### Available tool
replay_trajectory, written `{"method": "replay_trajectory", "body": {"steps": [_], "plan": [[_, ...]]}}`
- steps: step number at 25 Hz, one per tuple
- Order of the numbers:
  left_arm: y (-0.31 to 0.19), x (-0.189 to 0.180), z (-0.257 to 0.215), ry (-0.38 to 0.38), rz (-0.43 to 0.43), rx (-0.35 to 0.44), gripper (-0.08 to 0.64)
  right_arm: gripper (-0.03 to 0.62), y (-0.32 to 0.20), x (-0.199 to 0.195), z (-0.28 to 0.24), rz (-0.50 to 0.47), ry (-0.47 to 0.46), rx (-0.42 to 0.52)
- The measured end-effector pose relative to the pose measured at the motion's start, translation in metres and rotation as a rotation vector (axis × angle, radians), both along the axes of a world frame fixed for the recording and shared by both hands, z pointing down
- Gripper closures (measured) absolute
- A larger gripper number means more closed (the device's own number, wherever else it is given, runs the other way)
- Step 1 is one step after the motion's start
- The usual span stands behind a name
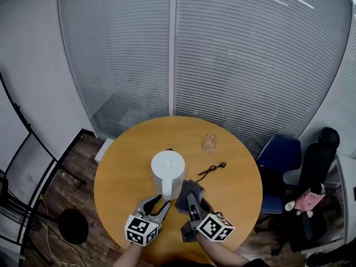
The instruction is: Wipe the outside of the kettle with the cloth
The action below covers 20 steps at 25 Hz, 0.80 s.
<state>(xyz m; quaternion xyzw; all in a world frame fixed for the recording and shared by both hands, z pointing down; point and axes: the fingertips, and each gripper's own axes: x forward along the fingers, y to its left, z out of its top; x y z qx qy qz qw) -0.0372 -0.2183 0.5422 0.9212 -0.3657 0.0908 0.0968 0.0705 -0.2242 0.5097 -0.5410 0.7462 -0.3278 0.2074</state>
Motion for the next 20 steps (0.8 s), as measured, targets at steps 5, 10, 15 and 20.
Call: {"method": "replay_trajectory", "body": {"steps": [5,10,15,20], "plan": [[0.012,-0.013,-0.003,0.015,0.013,0.014,0.402,0.505,0.019,-0.012,-0.010,0.003,0.062,0.043],[0.025,-0.031,-0.013,0.039,0.022,0.052,0.430,0.505,0.039,-0.023,-0.018,0.051,0.087,0.066],[0.038,-0.043,-0.019,0.054,0.059,0.074,0.488,0.505,0.065,-0.036,-0.024,0.090,0.206,0.110],[0.053,-0.047,-0.022,0.069,0.096,0.080,0.528,0.505,0.089,-0.047,-0.031,0.094,0.384,0.149]]}}
